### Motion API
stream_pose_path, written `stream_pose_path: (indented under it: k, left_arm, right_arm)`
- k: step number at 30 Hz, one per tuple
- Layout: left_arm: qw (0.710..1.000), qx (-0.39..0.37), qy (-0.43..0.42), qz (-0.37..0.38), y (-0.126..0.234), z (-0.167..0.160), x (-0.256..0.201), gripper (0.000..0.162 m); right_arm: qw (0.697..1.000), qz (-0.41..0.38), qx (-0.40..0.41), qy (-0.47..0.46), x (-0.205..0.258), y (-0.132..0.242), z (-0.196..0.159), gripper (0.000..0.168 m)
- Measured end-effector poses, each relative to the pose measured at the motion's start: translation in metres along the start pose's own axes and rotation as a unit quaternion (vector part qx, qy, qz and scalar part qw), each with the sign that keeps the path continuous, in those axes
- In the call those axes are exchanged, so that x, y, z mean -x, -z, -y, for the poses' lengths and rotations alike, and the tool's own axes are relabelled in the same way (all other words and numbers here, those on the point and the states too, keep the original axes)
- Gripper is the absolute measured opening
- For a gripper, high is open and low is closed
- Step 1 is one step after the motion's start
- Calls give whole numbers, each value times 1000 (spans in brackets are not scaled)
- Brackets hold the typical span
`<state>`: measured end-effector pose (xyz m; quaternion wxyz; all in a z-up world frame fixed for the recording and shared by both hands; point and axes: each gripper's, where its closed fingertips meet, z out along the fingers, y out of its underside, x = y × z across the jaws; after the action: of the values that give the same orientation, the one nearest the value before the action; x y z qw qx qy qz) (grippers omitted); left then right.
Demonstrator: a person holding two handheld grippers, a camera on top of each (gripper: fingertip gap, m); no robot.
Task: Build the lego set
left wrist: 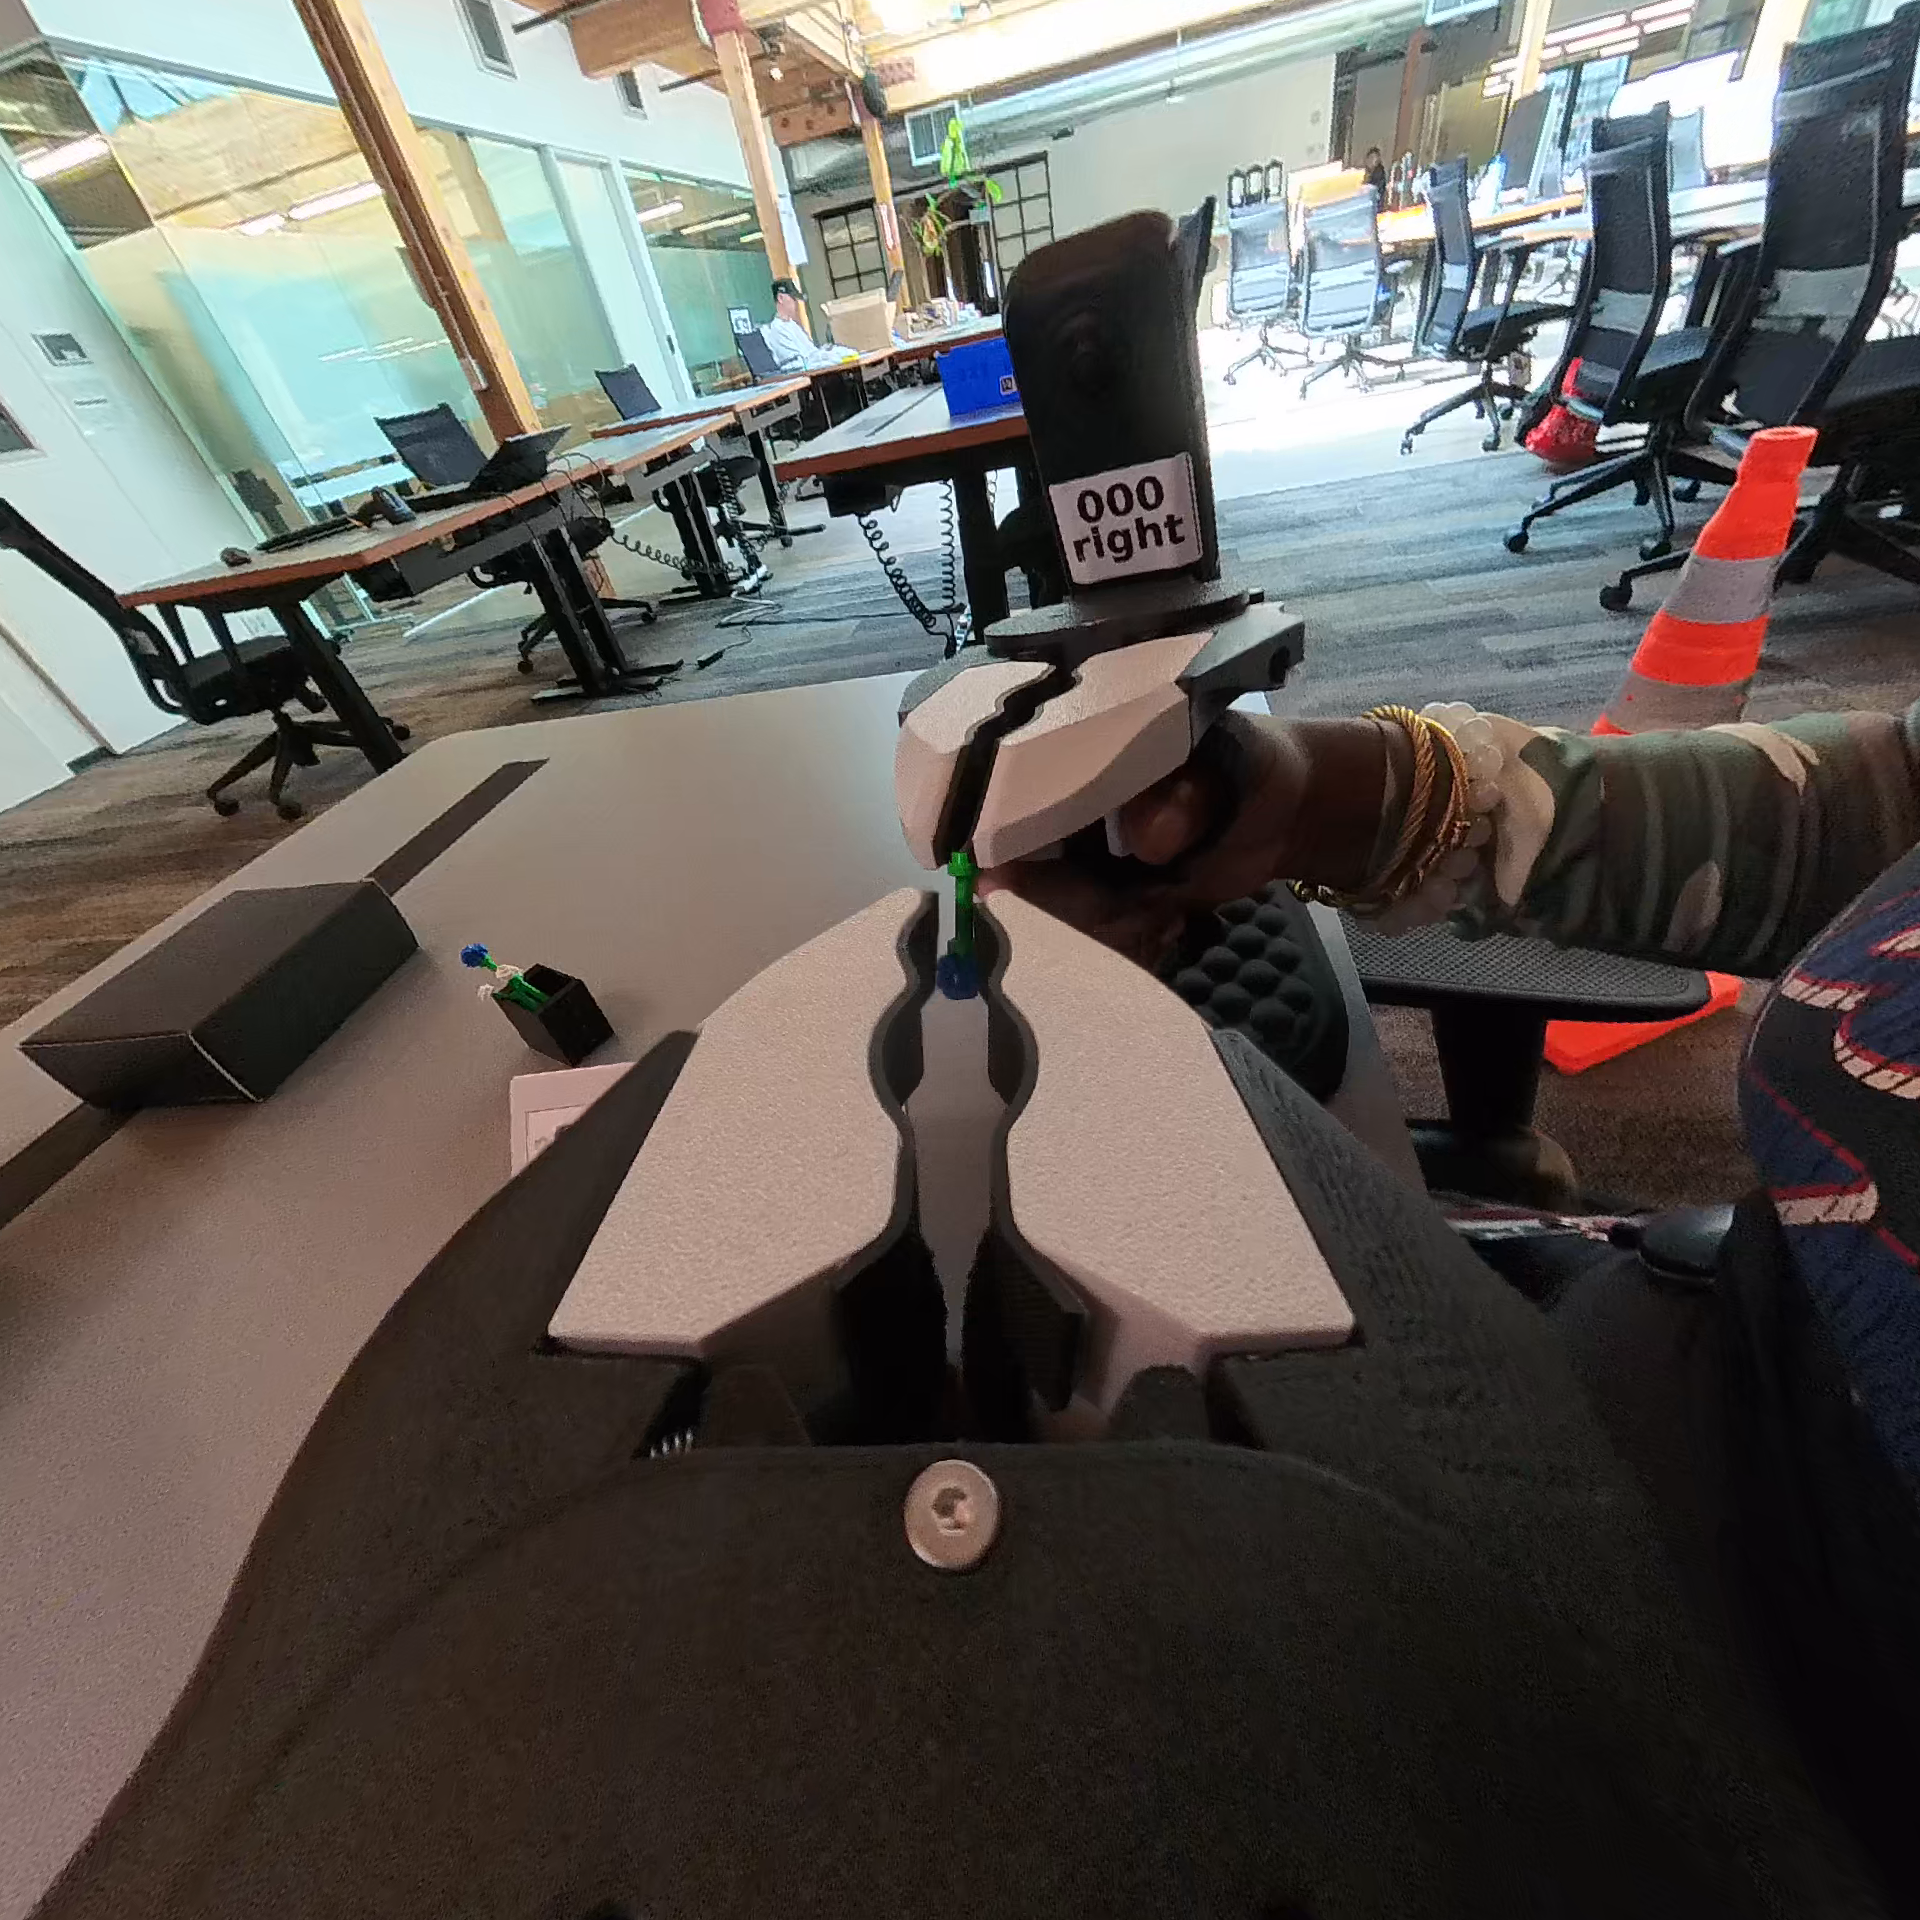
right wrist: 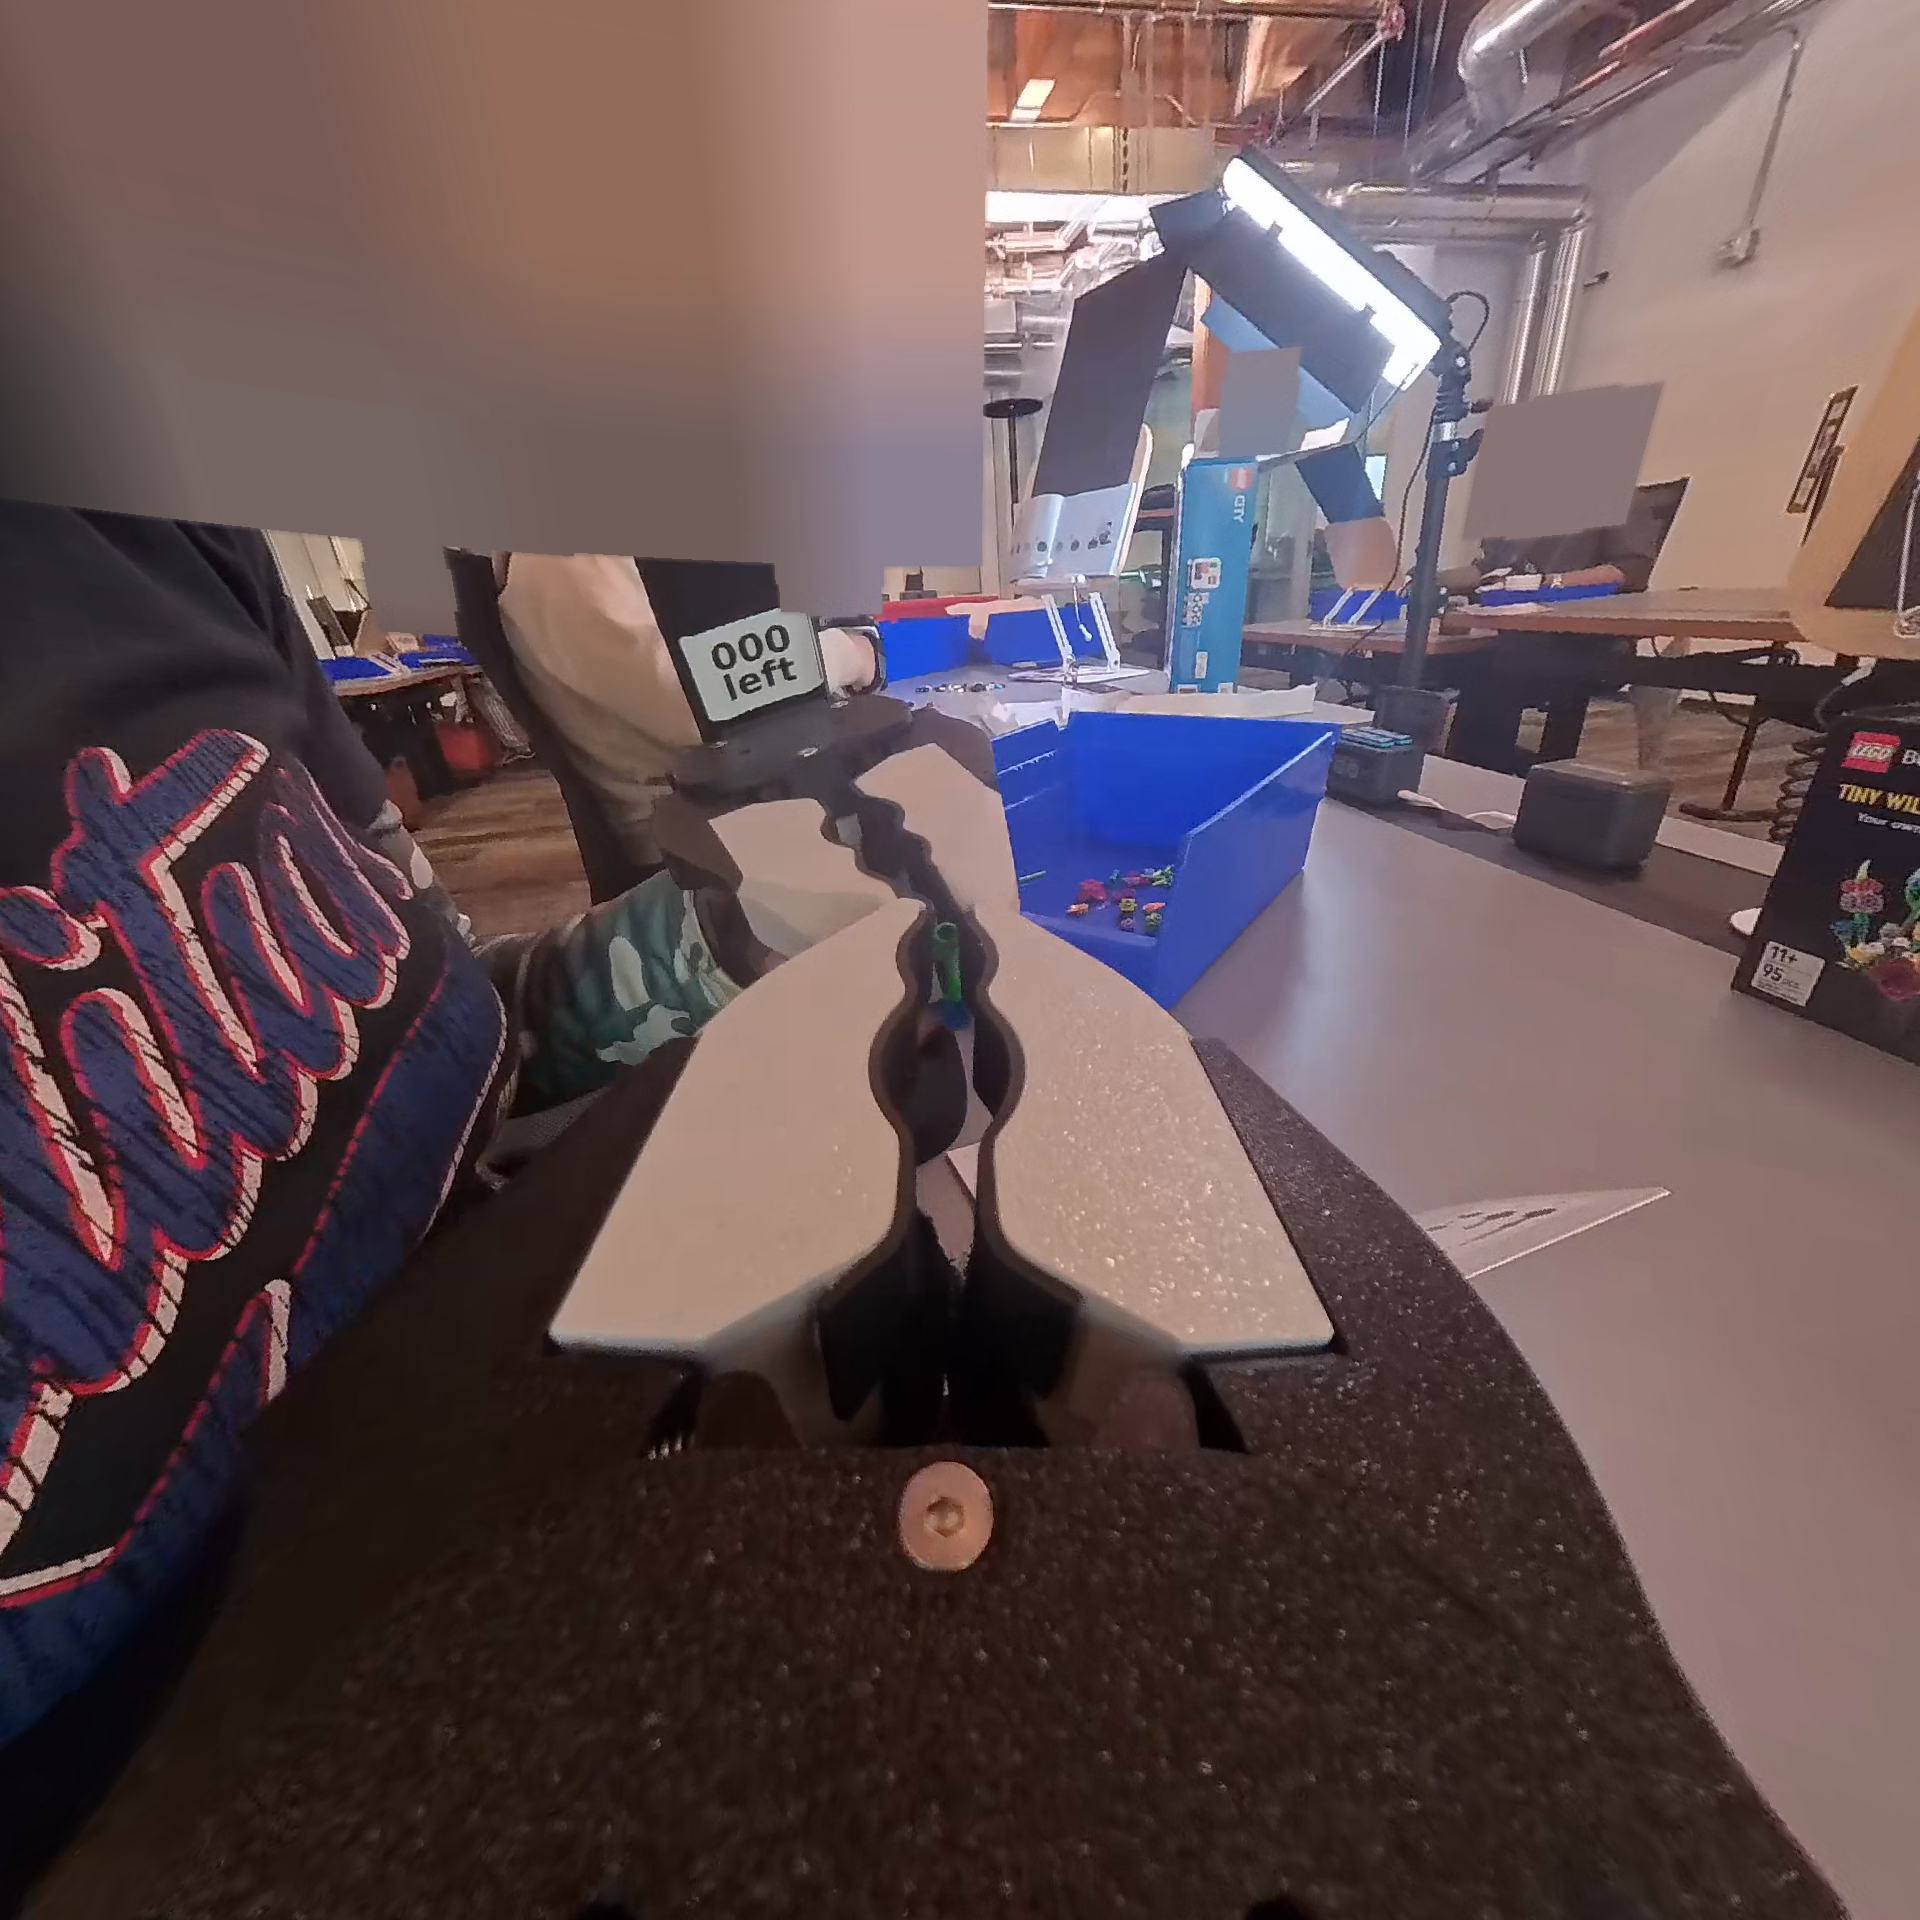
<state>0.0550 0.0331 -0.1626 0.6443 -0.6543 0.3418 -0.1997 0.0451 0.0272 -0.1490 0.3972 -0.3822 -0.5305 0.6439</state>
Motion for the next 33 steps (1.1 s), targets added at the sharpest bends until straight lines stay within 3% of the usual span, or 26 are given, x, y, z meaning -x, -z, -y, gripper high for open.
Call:
stream_pose_path:
  k: [15,18,20,22,24,29,33]
  left_arm:
    - [1000,17,-24,-7,3,-8,-2,3]
    - [1000,-2,7,-3,11,-11,8,3]
    - [999,-17,27,3,19,-18,17,3]
    - [998,-45,36,1,28,-21,23,3]
    - [995,-88,53,3,37,-15,27,3]
    - [987,-141,75,31,54,-5,40,3]
    - [986,-133,81,53,57,-11,46,3]
  right_arm:
    - [999,-4,44,13,3,-7,-7,5]
    - [993,-15,121,9,2,3,-18,13]
    - [965,-2,261,6,8,15,-49,14]
    - [909,11,417,13,18,33,-88,12]
    - [859,21,512,22,24,43,-114,12]
    - [777,38,624,68,16,51,-150,11]
    - [746,61,658,84,18,50,-158,10]
